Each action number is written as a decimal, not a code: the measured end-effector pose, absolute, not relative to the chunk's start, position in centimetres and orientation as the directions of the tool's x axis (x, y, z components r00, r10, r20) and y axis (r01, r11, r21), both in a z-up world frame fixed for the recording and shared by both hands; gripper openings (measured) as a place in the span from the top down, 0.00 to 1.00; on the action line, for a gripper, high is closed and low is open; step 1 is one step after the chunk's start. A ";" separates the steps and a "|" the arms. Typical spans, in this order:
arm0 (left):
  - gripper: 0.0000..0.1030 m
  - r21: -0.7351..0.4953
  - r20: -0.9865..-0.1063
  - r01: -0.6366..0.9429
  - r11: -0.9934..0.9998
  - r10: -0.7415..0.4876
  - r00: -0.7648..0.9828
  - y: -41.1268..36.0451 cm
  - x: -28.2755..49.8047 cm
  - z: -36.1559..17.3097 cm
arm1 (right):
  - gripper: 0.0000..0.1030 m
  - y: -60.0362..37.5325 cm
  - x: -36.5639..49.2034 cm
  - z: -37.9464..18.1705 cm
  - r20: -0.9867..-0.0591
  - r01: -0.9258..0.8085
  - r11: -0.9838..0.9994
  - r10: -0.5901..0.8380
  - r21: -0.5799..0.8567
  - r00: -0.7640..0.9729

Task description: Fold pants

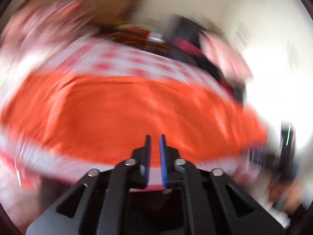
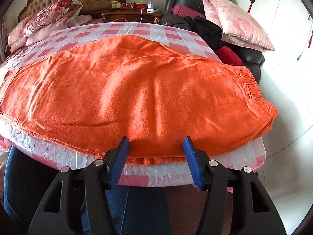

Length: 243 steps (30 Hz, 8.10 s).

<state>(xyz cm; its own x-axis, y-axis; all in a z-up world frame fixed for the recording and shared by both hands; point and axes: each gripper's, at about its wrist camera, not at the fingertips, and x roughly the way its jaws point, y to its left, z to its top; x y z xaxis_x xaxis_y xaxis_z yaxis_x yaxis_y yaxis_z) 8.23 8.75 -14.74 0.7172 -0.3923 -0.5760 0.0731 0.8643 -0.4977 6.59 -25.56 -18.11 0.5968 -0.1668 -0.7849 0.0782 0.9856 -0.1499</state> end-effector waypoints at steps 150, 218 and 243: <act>0.68 -0.238 -0.784 -0.108 0.965 -0.126 0.608 33.2 23.8 -16.1 | 0.15 2.2 25.3 -16.6 -0.831 -0.282 0.955 0.079 -0.096 0.551; 0.90 -0.219 -0.785 -0.146 0.965 -0.085 0.614 31.3 9.5 -16.5 | 0.14 -7.4 16.2 -14.4 -0.837 -0.327 0.945 0.192 0.017 0.512; 0.71 -0.714 -0.589 -0.237 0.658 -0.383 0.711 38.1 8.2 -20.5 | 0.11 7.6 15.8 -18.5 -0.864 -0.482 0.874 0.198 -0.058 0.464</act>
<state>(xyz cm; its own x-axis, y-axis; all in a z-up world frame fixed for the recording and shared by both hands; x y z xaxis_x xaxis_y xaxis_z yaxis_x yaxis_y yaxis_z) 8.23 38.06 -20.55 0.7111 -0.3833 -0.5894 -0.2372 0.6584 -0.7143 15.81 7.61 -18.49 0.4635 0.1983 -0.8636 -0.4821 0.8742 -0.0580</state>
